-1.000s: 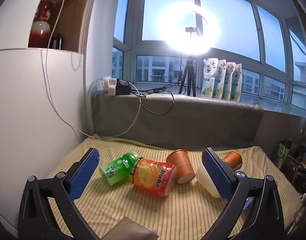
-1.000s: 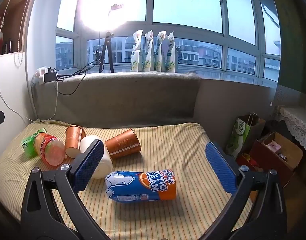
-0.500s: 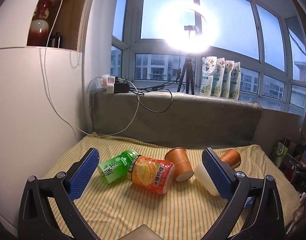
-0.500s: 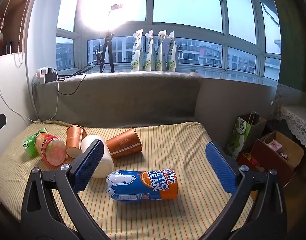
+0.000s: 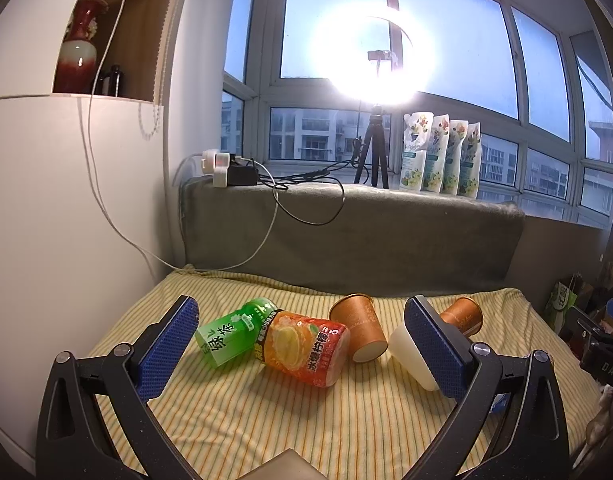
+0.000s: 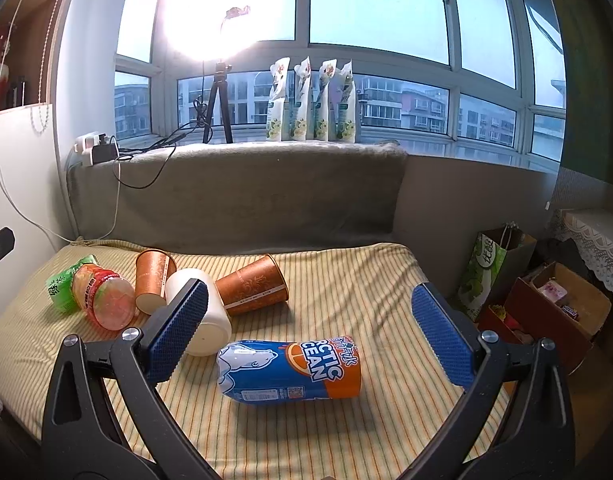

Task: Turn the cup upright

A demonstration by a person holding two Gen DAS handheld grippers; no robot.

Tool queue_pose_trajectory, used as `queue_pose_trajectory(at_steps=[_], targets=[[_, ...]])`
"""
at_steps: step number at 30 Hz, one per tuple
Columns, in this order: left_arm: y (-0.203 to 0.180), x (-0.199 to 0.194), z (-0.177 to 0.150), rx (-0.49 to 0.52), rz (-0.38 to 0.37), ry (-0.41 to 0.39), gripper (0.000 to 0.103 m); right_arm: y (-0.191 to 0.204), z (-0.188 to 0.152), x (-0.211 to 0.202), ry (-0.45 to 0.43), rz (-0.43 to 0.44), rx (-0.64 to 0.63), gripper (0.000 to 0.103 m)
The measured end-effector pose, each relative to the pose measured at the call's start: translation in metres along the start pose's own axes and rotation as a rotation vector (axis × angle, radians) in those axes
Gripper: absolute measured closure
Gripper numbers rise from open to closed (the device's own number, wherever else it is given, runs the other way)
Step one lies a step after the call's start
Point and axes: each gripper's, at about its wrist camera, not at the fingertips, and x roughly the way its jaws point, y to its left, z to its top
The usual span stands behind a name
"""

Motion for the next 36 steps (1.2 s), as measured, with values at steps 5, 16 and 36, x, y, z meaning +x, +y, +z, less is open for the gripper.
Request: queue_pose_trajectory(at_steps=[5,16,36], targets=[[-0.0006,0.0000,0.0000,0.002,0.001,-0.002,0.001,0.0009,-0.0007,0.0013,0.000,0.000,0.001,0.000],[-0.0003,-0.0003,-0.0004,0.002,-0.002,-0.003,0.001,-0.0007,-0.0002,-0.0002,0.000,0.001,0.002,0.000],[-0.0014,0.0003,0.0000,0.005,0.000,-0.002,0.001,0.0025,-0.0013,0.0013,0.003,0.003,0.000,0.000]])
